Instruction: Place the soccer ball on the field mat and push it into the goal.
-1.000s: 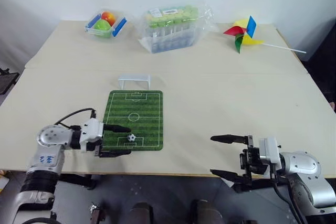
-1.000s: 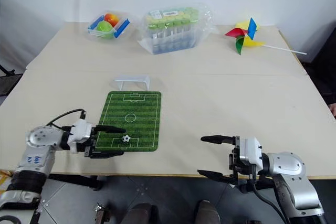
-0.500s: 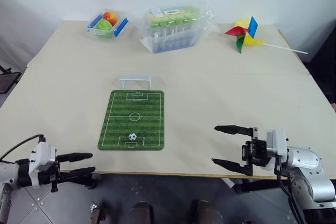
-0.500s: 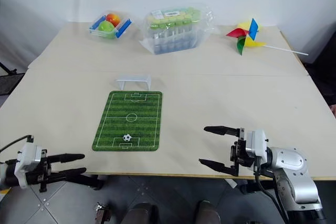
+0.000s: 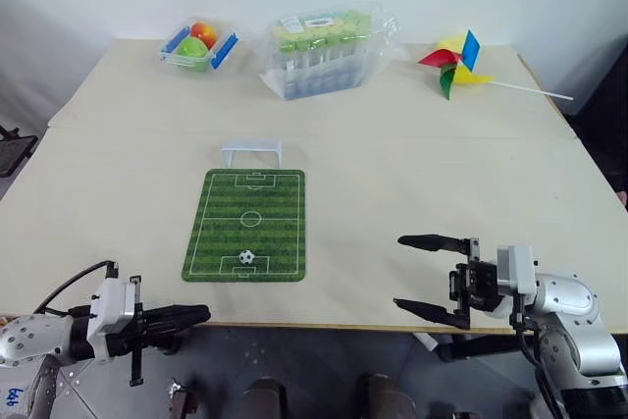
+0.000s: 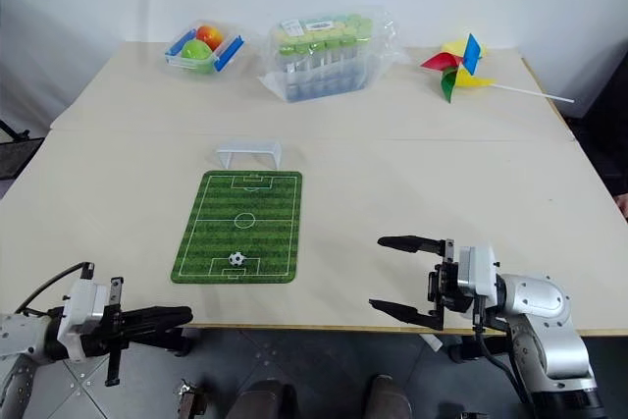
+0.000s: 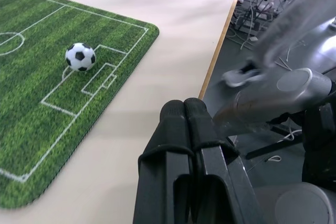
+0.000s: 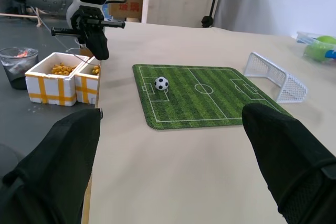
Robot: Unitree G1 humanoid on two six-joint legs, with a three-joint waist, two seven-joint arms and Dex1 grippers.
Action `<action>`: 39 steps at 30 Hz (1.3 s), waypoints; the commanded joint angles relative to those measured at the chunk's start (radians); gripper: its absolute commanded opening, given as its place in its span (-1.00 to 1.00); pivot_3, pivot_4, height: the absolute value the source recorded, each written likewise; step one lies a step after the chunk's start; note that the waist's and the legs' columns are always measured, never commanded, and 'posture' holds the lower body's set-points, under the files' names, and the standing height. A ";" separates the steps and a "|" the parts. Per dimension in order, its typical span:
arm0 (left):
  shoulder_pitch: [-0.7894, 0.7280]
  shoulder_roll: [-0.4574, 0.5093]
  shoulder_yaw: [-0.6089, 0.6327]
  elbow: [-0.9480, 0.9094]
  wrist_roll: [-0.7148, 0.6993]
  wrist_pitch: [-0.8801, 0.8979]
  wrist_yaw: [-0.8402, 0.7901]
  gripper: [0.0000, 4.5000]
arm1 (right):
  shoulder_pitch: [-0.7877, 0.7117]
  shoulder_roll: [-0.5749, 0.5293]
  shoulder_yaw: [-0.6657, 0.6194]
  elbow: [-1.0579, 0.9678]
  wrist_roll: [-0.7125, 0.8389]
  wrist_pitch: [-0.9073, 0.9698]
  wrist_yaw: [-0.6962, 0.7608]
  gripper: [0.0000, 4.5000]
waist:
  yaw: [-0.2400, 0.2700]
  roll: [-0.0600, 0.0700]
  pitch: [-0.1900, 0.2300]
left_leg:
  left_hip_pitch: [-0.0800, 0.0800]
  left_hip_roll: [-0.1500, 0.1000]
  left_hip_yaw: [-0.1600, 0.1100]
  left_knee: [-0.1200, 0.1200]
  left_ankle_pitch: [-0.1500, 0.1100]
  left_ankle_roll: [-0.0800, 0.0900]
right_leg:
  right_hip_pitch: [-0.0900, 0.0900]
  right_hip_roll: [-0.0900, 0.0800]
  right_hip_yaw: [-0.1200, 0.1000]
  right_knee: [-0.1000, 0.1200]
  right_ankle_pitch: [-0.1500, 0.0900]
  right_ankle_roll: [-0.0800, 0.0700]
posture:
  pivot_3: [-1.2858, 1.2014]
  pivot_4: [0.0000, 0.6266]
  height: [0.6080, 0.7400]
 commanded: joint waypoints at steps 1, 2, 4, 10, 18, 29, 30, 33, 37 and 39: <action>-0.067 -0.018 -0.060 0.020 0.020 0.010 0.021 -0.99 | 0.007 0.017 0.006 0.018 -0.003 -0.034 0.011 1.00 | 0.004 0.000 0.000 | 0.000 0.000 0.000 0.000 0.000 0.000 | 0.000 0.000 0.000 0.000 0.000 0.000 | 0.03 -0.52 1.00; -0.095 -0.027 -0.082 0.032 0.029 0.013 0.028 -0.99 | 0.010 0.022 0.009 0.023 -0.007 -0.041 0.011 1.00 | 0.004 0.000 0.000 | 0.000 0.000 0.000 0.000 0.000 0.000 | 0.000 0.000 0.000 0.000 0.000 0.000 | 0.03 -0.52 1.00; -0.151 -0.045 -0.124 0.057 0.044 0.029 0.041 -0.99 | 0.021 0.031 0.014 0.027 -0.013 -0.053 0.007 1.00 | 0.002 0.000 0.000 | 0.000 0.000 0.000 0.000 0.000 0.000 | 0.000 0.000 0.000 0.000 0.000 0.000 | 0.03 -0.52 1.00; -0.344 -0.099 -0.216 0.174 0.089 0.051 0.071 -0.99 | 0.067 0.046 0.009 0.005 -0.022 -0.076 -0.022 1.00 | 0.001 0.000 0.000 | 0.000 0.000 0.000 0.001 0.000 0.000 | 0.000 0.000 0.000 0.001 0.000 0.000 | 0.03 -0.52 1.00; -0.680 -0.184 -0.251 0.615 0.241 -0.127 0.198 -0.99 | 0.090 0.081 -0.003 -0.031 -0.044 -0.087 -0.136 1.00 | 0.004 0.000 0.000 | 0.000 0.000 0.001 0.002 0.000 0.000 | 0.000 0.000 0.000 0.002 0.000 0.000 | 0.03 -0.52 1.00; -0.839 -0.188 -0.131 0.791 0.180 -0.241 0.215 -0.99 | 0.052 0.198 -0.013 -0.074 -0.078 -0.063 -0.412 1.00 | -0.032 -0.002 0.000 | 0.000 -0.001 0.003 -0.002 0.000 0.000 | -0.002 0.000 0.000 -0.001 0.001 0.001 | 0.03 -0.52 1.00; -0.782 -0.164 -0.108 0.741 0.160 -0.222 0.204 -0.99 | 0.047 0.197 -0.010 -0.066 -0.080 -0.066 -0.414 1.00 | -0.037 -0.002 0.000 | 0.000 -0.001 0.004 -0.002 0.000 0.000 | -0.003 0.000 0.000 -0.001 0.001 0.001 | 0.03 -0.52 1.00; -0.621 -0.111 -0.043 0.584 0.108 -0.145 0.220 -0.99 | 0.035 0.194 -0.009 -0.042 -0.088 -0.081 -0.414 1.00 | -0.049 -0.002 0.000 | 0.000 0.000 0.005 -0.002 0.000 0.000 | -0.004 0.000 0.000 -0.001 0.001 0.001 | 0.03 -0.52 1.00; -0.376 -0.066 0.058 0.374 0.064 -0.085 0.272 -0.99 | 0.017 0.191 -0.021 -0.014 -0.100 -0.103 -0.418 1.00 | -0.048 -0.002 0.000 | 0.000 0.001 0.005 -0.001 0.000 0.000 | -0.004 0.000 0.001 0.000 0.001 0.001 | 0.03 -0.52 1.00; -0.295 -0.060 0.098 0.297 0.054 -0.023 0.333 -0.99 | 0.018 0.190 -0.023 -0.011 -0.100 -0.108 -0.415 1.00 | -0.037 -0.001 0.000 | 0.000 0.001 0.005 -0.001 0.000 0.000 | -0.004 0.000 0.001 0.001 0.002 0.001 | 0.03 -0.52 1.00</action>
